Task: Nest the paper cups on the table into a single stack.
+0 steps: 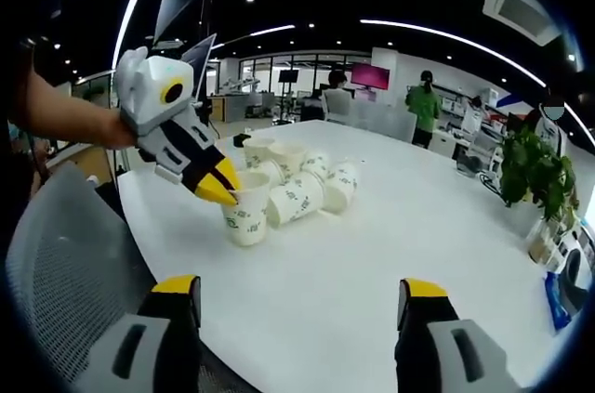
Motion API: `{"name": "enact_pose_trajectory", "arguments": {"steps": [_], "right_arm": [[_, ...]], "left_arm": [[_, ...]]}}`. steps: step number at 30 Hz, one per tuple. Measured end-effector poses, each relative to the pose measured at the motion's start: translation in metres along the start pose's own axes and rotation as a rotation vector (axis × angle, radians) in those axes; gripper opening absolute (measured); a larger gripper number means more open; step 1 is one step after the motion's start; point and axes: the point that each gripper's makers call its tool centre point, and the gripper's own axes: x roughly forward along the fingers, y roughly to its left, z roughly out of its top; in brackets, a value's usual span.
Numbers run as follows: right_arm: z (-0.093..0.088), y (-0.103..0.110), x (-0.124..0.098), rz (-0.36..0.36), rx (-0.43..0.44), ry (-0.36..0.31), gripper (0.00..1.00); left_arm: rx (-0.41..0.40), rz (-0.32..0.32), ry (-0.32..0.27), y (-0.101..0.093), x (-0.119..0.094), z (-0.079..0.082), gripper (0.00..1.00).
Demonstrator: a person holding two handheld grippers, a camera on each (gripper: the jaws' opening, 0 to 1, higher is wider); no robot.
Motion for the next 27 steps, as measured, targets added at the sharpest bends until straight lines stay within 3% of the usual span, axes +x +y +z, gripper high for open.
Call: {"name": "enact_pose_trajectory", "arguments": {"steps": [15,21,27], "right_arm": [[0.001,0.000,0.000,-0.003,0.000,-0.003,0.88],[0.002,0.000,-0.001,-0.003,0.002,-0.009,0.89],[0.004,0.000,-0.001,0.000,0.003,-0.016,0.89]], "left_arm": [[-0.097,-0.003,-0.166,0.013,-0.031,0.022,0.17],[-0.108,0.031,-0.178,0.029,-0.041,0.021,0.21],[-0.145,0.101,-0.168,0.060,-0.058,0.007,0.28]]}}
